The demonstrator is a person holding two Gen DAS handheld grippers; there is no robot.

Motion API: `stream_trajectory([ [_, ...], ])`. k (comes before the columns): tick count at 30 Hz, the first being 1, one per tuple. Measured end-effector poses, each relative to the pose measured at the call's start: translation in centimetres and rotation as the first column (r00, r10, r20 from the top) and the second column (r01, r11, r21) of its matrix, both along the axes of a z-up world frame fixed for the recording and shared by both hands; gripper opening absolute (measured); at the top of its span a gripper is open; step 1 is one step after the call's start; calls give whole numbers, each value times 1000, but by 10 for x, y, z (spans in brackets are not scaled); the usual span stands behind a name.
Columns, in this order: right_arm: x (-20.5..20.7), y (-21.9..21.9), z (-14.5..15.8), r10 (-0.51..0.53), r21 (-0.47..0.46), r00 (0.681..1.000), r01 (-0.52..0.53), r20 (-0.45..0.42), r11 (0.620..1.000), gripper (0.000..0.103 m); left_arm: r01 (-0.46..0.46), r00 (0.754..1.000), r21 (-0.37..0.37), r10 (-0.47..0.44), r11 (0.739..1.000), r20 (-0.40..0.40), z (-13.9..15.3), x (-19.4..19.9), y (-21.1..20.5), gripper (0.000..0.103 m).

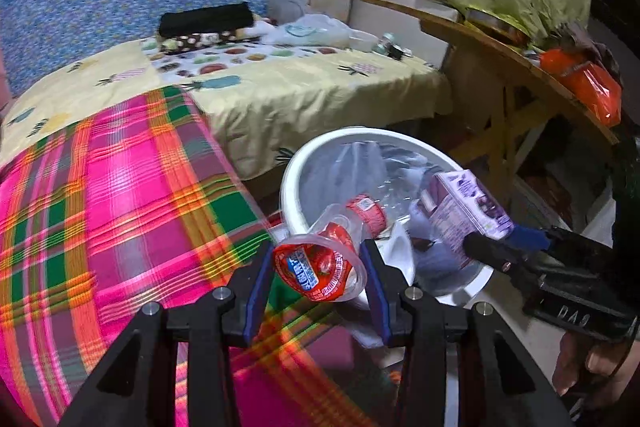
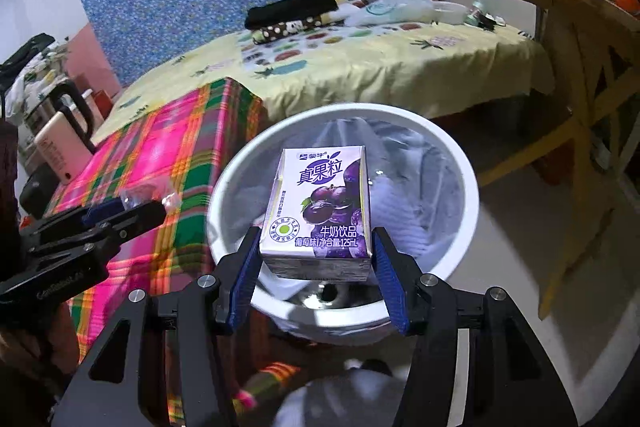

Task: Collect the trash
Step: 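Open both tools to drop the cup and carton into the bin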

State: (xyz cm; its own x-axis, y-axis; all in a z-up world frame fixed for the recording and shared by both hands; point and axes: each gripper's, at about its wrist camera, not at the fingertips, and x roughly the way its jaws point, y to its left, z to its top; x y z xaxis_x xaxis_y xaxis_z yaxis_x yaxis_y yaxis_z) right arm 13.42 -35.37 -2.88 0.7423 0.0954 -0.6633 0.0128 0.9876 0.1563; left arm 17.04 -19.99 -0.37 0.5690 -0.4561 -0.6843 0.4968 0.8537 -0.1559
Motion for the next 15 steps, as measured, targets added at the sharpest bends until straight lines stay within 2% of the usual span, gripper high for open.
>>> stream_trajectory([
  [5, 5, -12, -8, -18, -15, 1000, 18, -19, 1000, 56, 51, 999, -13, -51, 999, -16, -7, 13, -24, 46],
  [7, 3, -16, -7, -26, -7, 1000, 26, -11, 1000, 58, 55, 998, -22, -56, 998, -19, -8, 15, -29, 60],
  [15, -14, -17, 3, -32, -17, 999, 32, 22, 999, 59, 30, 1000, -48, -30, 998, -4, 0, 3, -17, 62],
])
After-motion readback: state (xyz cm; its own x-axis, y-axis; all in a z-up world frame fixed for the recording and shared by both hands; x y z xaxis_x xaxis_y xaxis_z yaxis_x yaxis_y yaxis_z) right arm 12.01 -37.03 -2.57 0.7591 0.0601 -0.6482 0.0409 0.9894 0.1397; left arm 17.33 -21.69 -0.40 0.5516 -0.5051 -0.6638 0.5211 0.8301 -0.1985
